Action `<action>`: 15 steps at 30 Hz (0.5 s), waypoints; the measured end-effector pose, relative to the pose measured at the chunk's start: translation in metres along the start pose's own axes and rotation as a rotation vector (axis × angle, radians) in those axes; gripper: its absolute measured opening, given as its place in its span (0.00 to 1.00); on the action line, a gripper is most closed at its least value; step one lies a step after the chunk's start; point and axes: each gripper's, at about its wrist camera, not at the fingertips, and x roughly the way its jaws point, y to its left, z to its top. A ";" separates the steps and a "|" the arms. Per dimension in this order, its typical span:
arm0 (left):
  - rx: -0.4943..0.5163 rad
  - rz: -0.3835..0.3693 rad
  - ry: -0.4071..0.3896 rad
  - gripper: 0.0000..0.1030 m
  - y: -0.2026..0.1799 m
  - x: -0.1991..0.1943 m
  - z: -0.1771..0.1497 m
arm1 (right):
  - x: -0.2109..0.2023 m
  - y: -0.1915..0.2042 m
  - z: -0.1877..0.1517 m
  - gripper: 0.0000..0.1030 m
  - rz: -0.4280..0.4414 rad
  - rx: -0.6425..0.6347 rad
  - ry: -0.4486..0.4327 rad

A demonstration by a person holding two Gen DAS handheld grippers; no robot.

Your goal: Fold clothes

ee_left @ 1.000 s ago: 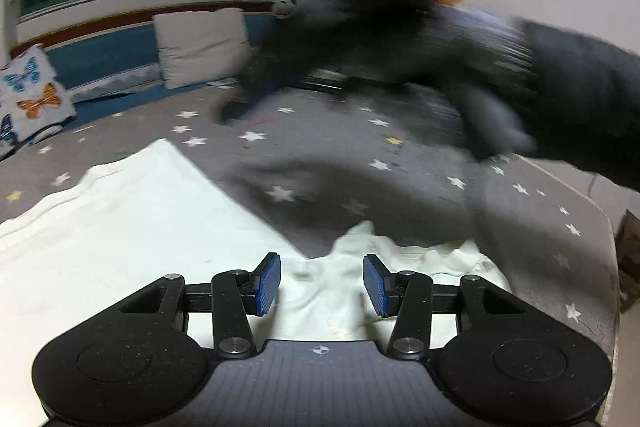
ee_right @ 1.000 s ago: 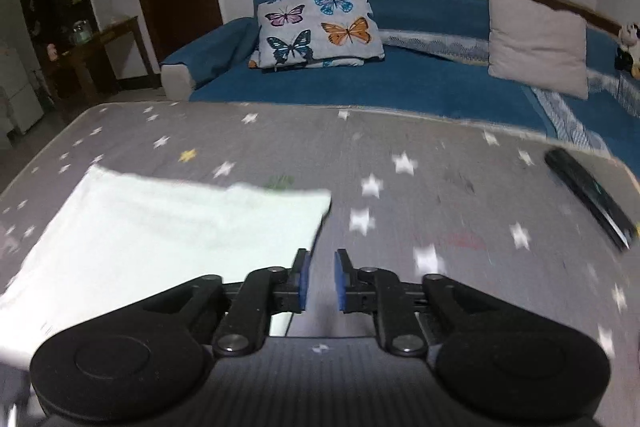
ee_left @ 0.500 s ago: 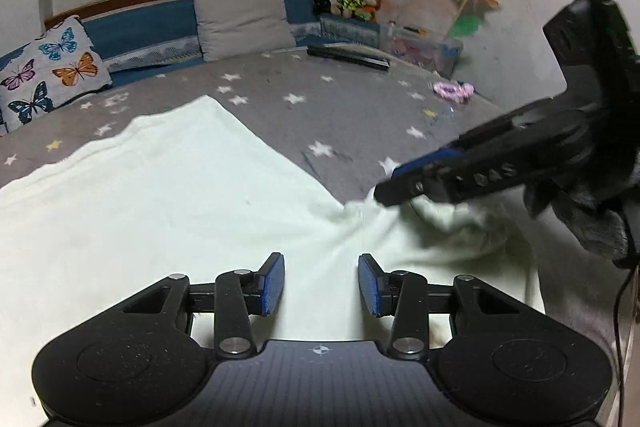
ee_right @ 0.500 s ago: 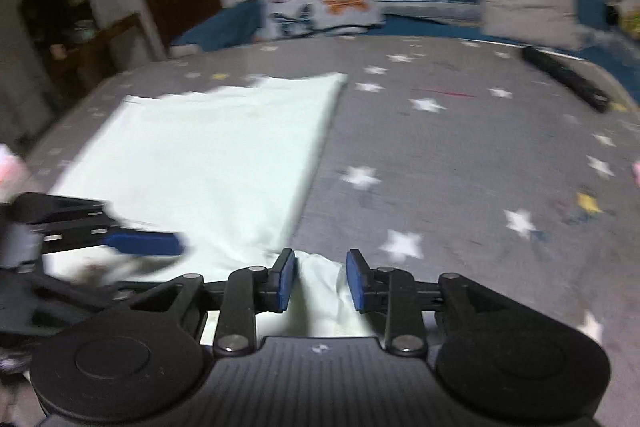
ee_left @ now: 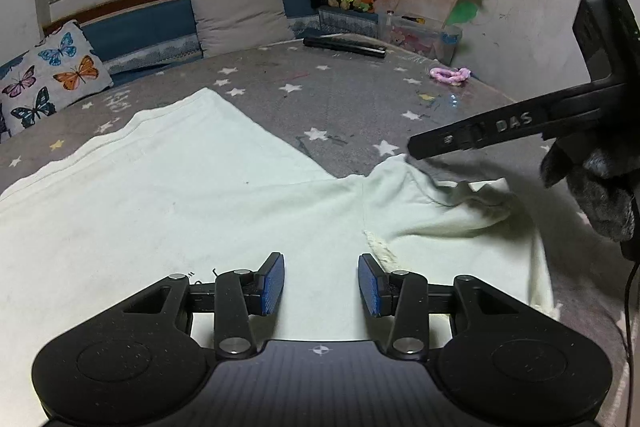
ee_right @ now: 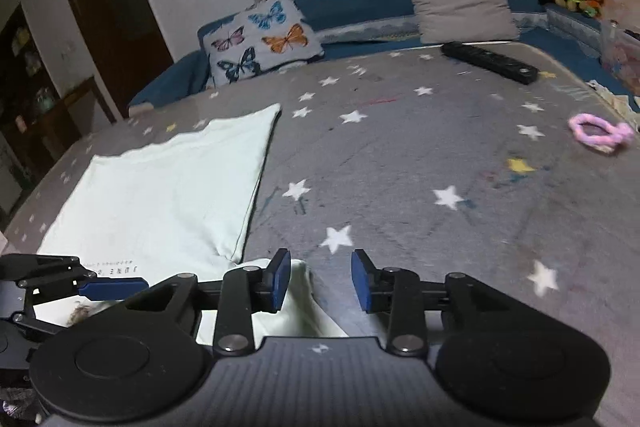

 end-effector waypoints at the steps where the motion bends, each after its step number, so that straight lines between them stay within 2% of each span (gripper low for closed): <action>1: 0.010 -0.009 -0.007 0.42 -0.004 -0.004 -0.001 | -0.007 -0.002 -0.003 0.32 0.001 0.003 -0.004; 4: 0.047 -0.042 -0.022 0.42 -0.019 -0.015 -0.003 | -0.026 -0.007 -0.012 0.32 0.004 0.001 -0.004; 9: 0.130 -0.150 -0.039 0.41 -0.053 -0.028 -0.008 | -0.047 -0.009 -0.029 0.32 0.033 0.000 0.006; 12: 0.182 -0.205 -0.026 0.39 -0.074 -0.027 -0.012 | -0.051 -0.007 -0.031 0.32 0.053 -0.001 0.003; 15: 0.224 -0.228 0.003 0.34 -0.091 -0.021 -0.019 | -0.048 -0.004 -0.031 0.32 0.067 -0.008 0.007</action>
